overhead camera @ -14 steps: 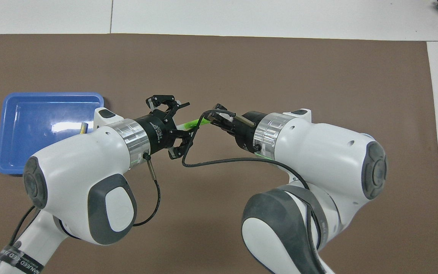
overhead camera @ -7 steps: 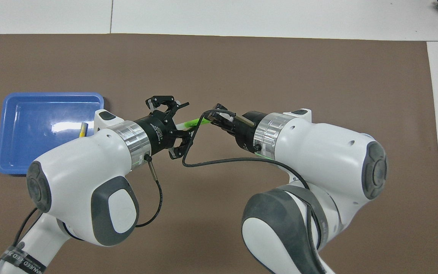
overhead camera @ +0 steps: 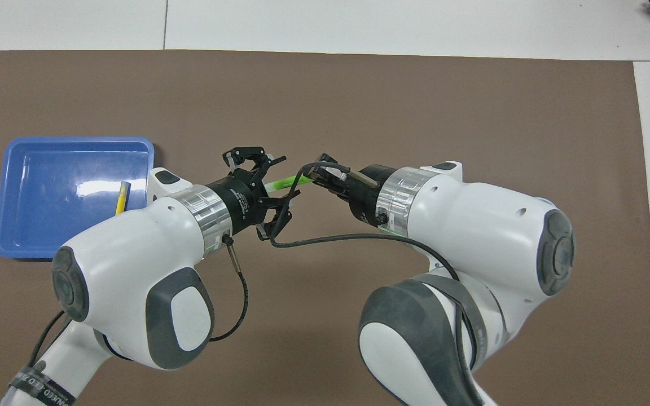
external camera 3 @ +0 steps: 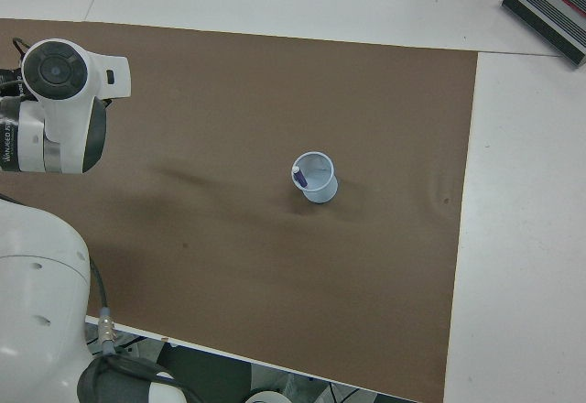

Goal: Right arm passes pens to left for tray arrangement
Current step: 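Carry the green pen to the tray with the left gripper while the right gripper returns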

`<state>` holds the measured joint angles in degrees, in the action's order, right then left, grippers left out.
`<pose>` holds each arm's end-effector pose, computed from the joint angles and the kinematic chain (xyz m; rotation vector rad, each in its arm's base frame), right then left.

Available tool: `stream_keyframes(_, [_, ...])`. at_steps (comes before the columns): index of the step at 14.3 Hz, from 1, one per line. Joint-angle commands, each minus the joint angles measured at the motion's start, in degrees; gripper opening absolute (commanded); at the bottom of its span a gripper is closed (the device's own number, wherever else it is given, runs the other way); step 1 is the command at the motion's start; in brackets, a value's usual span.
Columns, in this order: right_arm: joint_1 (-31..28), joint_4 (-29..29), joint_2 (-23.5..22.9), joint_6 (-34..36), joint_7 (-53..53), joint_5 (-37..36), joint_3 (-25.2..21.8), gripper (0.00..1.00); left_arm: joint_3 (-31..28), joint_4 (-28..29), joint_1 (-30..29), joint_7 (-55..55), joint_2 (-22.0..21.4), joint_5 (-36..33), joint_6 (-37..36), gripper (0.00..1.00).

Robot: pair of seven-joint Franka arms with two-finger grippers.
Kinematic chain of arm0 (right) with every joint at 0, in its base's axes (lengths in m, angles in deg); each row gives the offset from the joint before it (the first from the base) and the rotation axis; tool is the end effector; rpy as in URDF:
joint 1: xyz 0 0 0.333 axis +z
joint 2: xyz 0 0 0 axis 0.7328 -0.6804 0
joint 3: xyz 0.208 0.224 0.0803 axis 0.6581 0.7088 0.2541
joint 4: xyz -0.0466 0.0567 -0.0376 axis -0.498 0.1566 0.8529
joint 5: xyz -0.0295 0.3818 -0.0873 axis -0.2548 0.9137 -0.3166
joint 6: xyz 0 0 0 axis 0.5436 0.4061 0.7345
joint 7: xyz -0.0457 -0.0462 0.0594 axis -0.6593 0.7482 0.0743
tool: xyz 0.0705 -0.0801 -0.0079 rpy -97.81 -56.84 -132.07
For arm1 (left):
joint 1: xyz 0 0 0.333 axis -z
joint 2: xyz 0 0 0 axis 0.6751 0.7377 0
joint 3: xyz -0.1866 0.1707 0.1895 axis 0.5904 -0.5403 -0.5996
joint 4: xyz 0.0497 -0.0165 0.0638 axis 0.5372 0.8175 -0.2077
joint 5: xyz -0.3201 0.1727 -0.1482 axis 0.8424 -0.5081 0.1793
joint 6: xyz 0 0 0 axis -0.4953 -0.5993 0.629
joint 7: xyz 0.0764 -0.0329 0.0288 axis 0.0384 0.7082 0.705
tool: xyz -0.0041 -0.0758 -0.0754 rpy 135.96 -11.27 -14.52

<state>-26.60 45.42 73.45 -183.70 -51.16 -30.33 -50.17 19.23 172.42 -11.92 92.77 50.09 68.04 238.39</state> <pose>0.5232 0.3134 0.5290 -2.3237 0.6076 -0.2948 0.4830 -0.2991 0.4888 1.4744 1.8563 -0.2431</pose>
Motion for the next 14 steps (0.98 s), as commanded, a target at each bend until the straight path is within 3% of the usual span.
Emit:
stream_keyframes(1, [-0.4,1.6,1.6,-0.4,0.0,1.4,0.3,0.0,-0.7,1.2,1.2,0.6,-0.6,0.9,1.4,0.0])
stream_keyframes(9, [-0.7,1.4,1.5,-0.3,-0.5,1.4,0.3,0.0,-0.8,0.7,0.9,-1.4,-0.5,0.7,0.8,0.0])
stream_keyframes(10, [-0.8,1.3,1.4,-0.3,-0.6,1.4,0.3,0.22,-0.8,0.7,0.8,-1.4,-0.5,0.7,0.8,0.0])
stream_keyframes(11, [-0.8,1.2,1.4,-0.4,-1.2,1.4,0.3,0.87,-0.8,0.7,0.8,-1.4,-0.5,0.7,0.7,0.0])
stream_keyframes(12, [-0.8,0.9,1.5,-0.4,-1.4,1.4,0.3,1.0,-0.8,0.7,0.6,-1.6,-0.5,0.7,0.7,0.0])
stream_keyframes(14, [-1.1,0.8,1.6,1.1,0.1,1.2,0.0,1.0,-0.8,0.7,0.3,-4.1,-0.6,0.7,0.5,0.0])
